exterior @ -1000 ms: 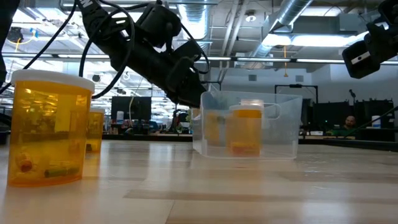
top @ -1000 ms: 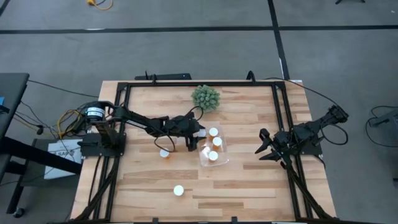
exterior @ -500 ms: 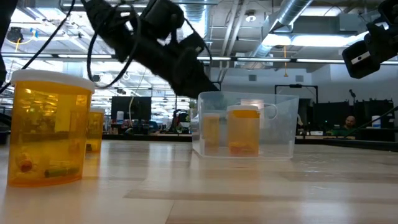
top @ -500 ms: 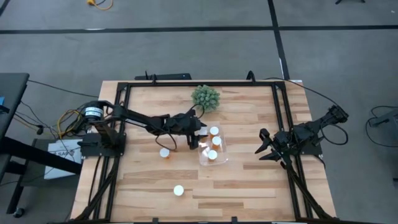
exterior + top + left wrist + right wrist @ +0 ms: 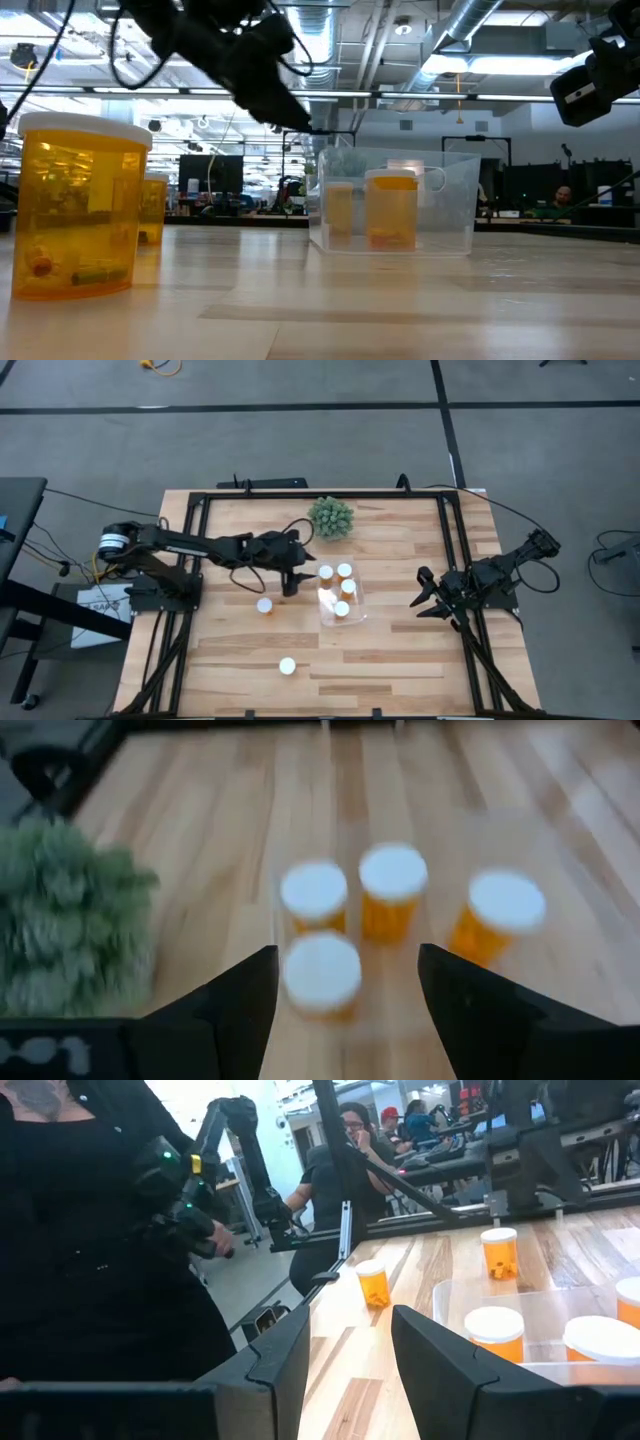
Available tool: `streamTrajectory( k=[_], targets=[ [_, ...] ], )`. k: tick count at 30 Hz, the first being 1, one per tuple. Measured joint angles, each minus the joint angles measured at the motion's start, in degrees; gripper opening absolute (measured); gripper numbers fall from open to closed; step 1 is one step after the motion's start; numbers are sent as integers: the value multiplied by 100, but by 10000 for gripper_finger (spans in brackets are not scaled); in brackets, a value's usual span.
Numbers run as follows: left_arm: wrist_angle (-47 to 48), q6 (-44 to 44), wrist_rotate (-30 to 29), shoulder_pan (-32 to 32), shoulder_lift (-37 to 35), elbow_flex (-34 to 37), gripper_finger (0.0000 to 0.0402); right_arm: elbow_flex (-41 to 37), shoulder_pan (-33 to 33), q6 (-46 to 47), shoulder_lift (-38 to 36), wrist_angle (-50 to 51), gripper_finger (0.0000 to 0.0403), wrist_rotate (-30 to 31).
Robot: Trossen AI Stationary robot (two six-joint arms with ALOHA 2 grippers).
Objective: Pick and place pill bottles into a basket
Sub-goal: Put the orange pill bottle into the transparent bin
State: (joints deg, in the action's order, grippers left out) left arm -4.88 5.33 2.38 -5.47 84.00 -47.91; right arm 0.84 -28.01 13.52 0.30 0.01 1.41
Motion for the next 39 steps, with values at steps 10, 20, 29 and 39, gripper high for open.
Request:
streamTrajectory(
  k=[10,20,29,39],
  targets=[
    [1370,95,59,-15,-1610,905,232,0,0,2,8,2,136,2],
    [2580,-221,-114,231,-2940,1409,232,0,0,0,6,2,136,2],
    [3154,-725,-270,830,-3380,1836,232,0,0,1,6,2,136,2],
    [3426,-1060,-640,1508,-3552,1920,232,0,0,2,6,2,136,2]
  ],
)
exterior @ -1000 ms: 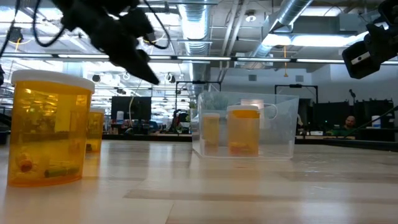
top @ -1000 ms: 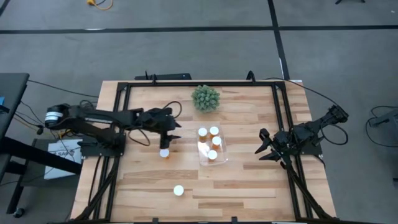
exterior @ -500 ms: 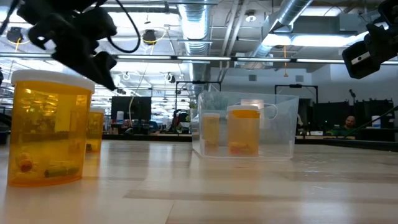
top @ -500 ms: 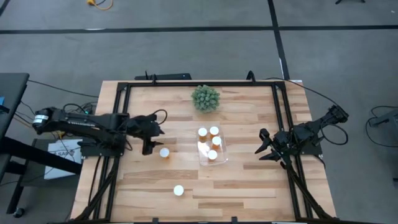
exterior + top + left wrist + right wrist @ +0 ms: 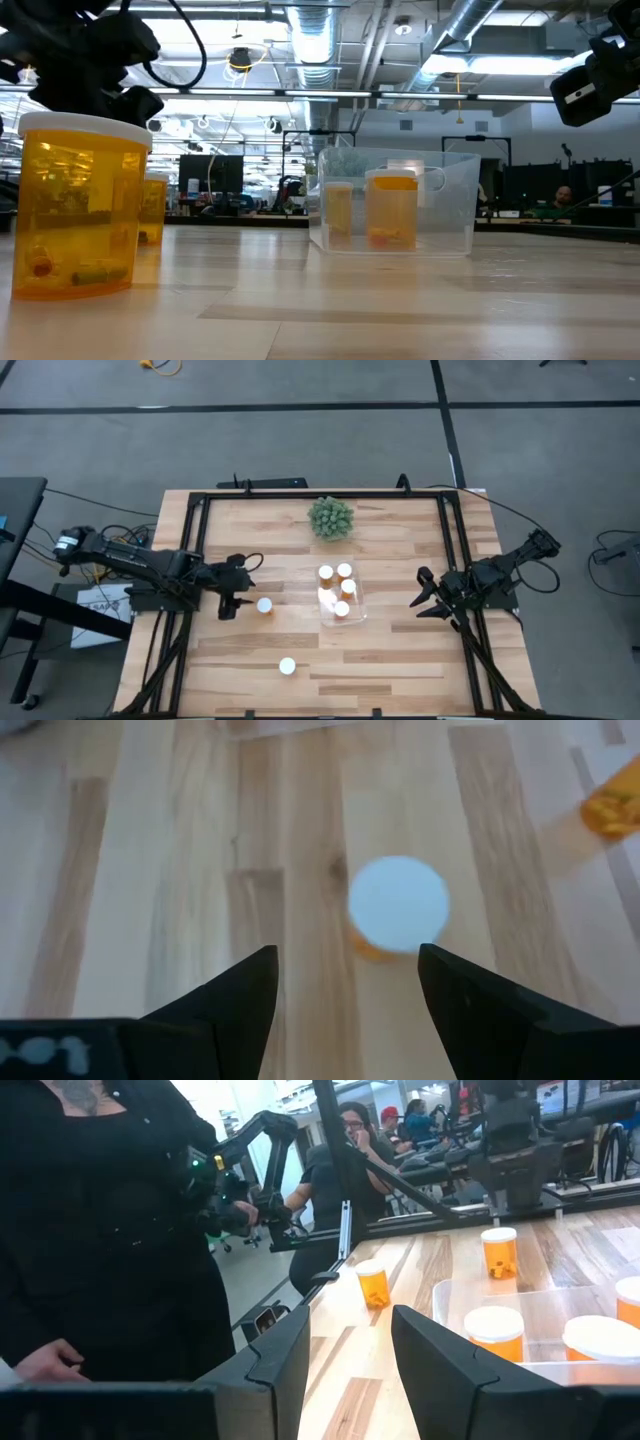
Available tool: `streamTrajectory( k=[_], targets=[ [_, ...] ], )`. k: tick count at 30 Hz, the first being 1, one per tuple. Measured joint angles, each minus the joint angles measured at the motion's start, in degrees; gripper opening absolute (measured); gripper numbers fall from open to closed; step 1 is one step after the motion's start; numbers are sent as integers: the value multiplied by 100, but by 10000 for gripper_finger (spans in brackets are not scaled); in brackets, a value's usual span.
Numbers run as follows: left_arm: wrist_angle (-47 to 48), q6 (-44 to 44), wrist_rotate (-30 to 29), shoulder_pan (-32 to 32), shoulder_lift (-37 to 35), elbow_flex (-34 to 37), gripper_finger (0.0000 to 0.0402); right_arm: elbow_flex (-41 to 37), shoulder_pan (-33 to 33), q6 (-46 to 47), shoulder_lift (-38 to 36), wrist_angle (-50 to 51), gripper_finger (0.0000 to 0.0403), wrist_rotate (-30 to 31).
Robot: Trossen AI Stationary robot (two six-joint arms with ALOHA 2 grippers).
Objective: Pick and place pill bottles into a basket
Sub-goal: Put the orange pill bottle into the transparent bin
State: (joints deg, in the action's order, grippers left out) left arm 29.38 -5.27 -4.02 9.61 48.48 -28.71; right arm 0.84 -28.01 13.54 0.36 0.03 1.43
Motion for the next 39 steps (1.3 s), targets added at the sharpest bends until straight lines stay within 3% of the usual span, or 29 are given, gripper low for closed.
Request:
streamTrajectory(
  k=[15,26,39],
  targets=[
    [-101,-721,-87,325,749,0,245,0,0,0,0,0,136,0],
    [-822,-1242,56,323,1549,0,305,0,0,0,0,0,136,0],
    [-1896,-1557,49,323,2507,0,309,0,0,-2,0,0,136,-2]
  ],
)
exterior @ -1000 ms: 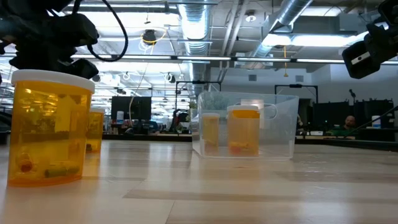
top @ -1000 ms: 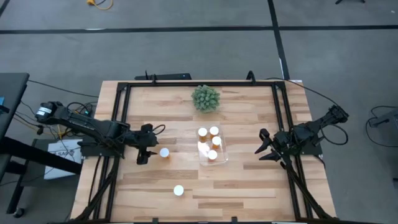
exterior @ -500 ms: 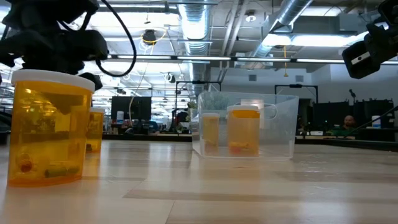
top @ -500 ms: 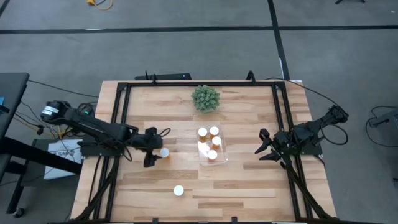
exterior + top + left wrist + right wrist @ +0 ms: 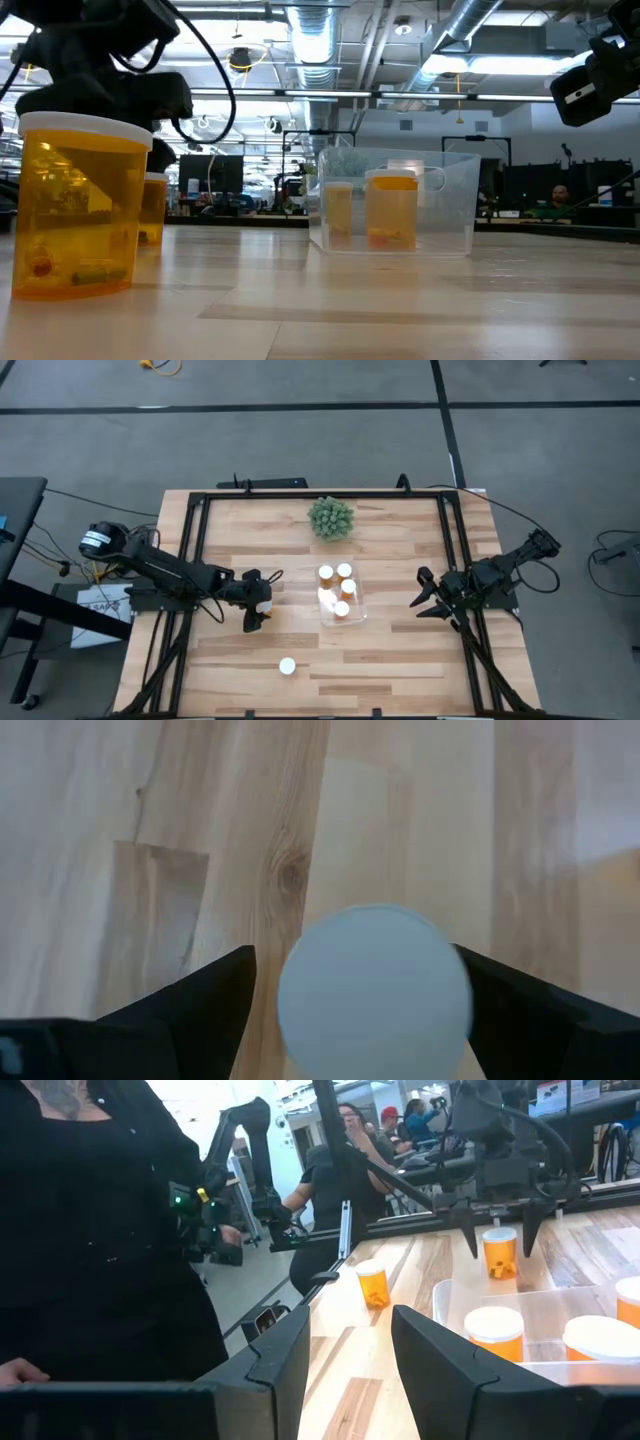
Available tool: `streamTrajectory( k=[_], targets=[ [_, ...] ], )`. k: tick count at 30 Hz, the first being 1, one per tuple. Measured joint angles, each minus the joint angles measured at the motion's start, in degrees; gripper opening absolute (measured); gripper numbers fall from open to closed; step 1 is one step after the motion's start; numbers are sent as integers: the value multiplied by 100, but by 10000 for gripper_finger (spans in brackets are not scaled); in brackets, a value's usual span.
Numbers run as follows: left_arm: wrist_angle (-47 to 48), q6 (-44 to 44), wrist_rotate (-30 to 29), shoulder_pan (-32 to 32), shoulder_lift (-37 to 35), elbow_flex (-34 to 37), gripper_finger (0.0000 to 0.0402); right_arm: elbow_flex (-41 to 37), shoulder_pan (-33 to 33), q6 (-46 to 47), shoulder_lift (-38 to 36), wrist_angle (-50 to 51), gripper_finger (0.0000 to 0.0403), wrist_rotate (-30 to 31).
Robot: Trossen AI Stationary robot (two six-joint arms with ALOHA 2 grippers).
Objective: Pick and place pill bottles into a basket
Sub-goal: Put the orange pill bottle into the transparent bin
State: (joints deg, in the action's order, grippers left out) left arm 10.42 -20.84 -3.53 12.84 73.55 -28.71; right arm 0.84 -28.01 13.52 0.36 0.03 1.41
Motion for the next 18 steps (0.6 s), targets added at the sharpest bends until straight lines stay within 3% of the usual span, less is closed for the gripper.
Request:
streamTrajectory(
  k=[5,14,18],
  targets=[
    [-114,-72,-31,0,188,0,285,0,0,1,-1,0,136,0],
    [-104,-144,-10,-2,189,0,178,0,0,0,0,0,136,-1],
    [-124,-144,11,-2,189,-2,166,0,0,0,0,1,136,-1]
  ],
)
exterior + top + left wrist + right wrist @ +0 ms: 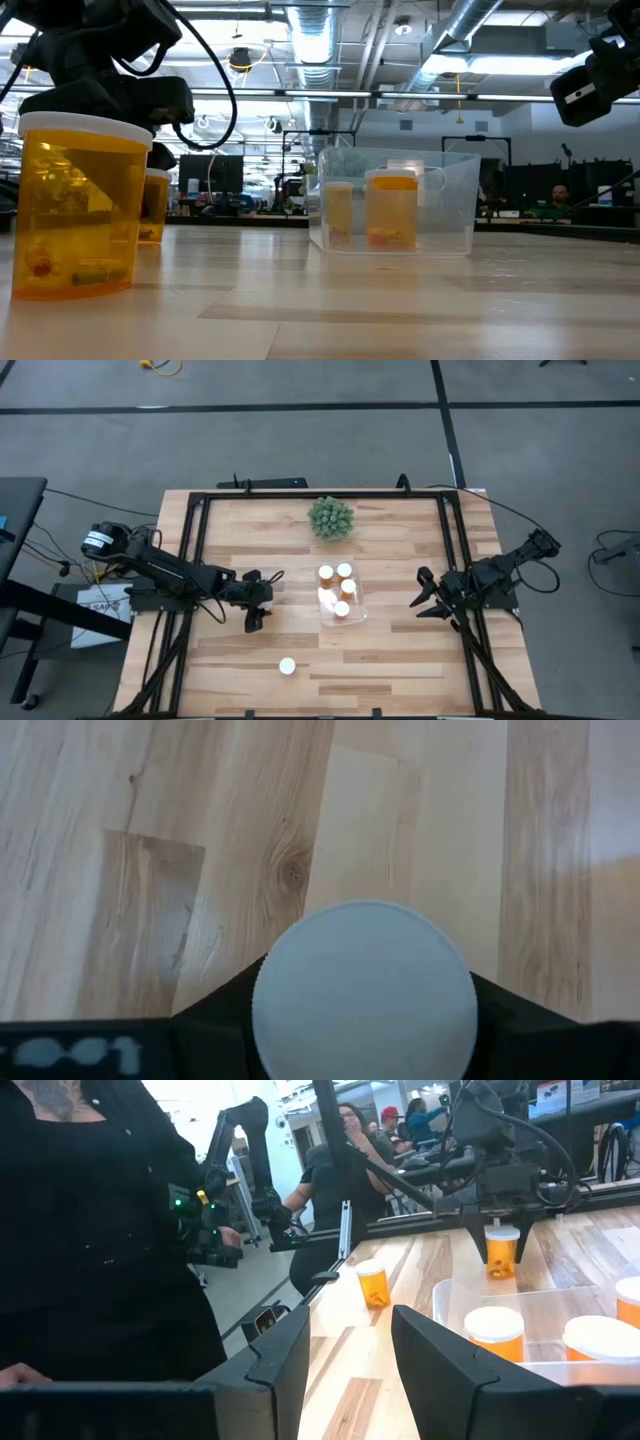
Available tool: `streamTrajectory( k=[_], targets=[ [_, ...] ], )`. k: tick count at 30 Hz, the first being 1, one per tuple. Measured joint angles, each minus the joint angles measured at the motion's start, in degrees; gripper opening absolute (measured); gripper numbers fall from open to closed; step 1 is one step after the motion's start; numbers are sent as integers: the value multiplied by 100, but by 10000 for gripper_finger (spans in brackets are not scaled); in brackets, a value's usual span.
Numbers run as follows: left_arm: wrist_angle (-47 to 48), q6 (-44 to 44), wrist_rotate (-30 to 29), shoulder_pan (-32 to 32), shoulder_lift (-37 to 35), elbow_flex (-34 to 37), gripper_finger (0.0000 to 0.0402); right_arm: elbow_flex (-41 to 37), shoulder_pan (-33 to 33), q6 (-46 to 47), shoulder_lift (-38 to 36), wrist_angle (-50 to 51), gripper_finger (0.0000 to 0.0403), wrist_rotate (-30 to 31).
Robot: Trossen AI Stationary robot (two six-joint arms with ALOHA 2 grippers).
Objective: Pick and place pill bottles into a basket
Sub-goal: Put the orange pill bottle into the transparent bin
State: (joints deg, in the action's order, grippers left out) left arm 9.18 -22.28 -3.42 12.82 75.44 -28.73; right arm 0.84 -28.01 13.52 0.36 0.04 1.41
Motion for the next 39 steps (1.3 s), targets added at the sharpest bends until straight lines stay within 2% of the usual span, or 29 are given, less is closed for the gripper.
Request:
streamTrajectory(
  k=[6,12,16,20,23,30,39],
  targets=[
    [-43,75,-159,-166,-11,-253,192,0,0,0,0,0,136,0],
    [-110,548,-357,-570,-11,-818,172,0,0,1,0,-1,136,0],
    [-551,727,-378,-859,-13,-1136,168,0,0,2,0,-1,136,0],
    [-1131,787,-361,-1103,-1,-1317,181,0,0,2,0,0,136,0],
    [-1435,804,-181,-1254,101,-1370,182,0,0,0,0,0,136,0],
    [-1885,913,441,-1368,917,-1775,172,0,0,2,-2,-1,136,0],
    [-1870,1128,620,-1368,1970,-2603,176,0,0,2,-1,0,136,0]
  ],
)
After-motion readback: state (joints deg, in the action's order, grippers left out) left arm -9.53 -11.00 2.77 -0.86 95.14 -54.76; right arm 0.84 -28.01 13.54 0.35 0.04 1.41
